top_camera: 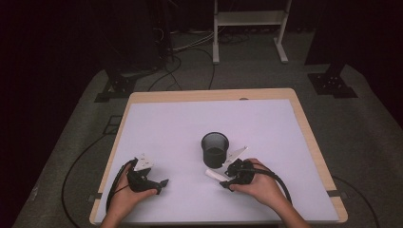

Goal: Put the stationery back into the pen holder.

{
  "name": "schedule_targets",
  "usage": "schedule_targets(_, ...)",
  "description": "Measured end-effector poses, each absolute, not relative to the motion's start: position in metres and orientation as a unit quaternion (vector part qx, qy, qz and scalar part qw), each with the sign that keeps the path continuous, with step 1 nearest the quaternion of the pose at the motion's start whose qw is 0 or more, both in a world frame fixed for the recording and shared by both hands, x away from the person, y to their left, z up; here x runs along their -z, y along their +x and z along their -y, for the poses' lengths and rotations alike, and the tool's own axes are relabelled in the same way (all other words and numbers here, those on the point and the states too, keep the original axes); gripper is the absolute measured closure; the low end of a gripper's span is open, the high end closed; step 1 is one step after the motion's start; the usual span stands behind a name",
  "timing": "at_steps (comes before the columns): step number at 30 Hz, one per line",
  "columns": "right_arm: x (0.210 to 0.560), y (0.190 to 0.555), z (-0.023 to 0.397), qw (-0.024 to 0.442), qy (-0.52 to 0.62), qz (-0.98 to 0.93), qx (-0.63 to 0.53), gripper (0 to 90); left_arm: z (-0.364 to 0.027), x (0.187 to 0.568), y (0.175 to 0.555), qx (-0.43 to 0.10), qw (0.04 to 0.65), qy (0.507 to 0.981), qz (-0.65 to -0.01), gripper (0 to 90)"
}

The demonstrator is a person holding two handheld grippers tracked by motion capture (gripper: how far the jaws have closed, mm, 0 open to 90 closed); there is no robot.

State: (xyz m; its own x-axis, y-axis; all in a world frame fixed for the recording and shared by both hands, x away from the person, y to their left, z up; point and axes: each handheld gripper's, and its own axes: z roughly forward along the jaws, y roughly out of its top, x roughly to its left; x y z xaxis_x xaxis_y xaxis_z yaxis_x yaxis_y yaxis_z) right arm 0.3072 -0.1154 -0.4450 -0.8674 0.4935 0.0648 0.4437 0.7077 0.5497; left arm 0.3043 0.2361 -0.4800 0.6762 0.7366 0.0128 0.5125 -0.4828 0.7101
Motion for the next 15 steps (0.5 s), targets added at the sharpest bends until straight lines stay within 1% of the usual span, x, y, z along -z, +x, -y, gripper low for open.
schedule_targets(10,0.4524,0.3074,0.1079,0.044,0.247,-0.930,-0.270,58.8,-0.2361,0.4800,0.3044,-0.160,0.350,0.846,-0.369,1.6)
schedule_targets(11,0.4539,0.3065,0.1063,0.054,0.243,-0.932,-0.265,59.9,-0.2362,0.4800,0.3044,-0.160,0.350,0.846,-0.369,1.6)
schedule_targets(15,0.4544,0.3044,0.1063,0.063,0.246,-0.930,-0.265,62.1,-0.2362,0.4800,0.3044,-0.160,0.349,0.846,-0.369,1.6)
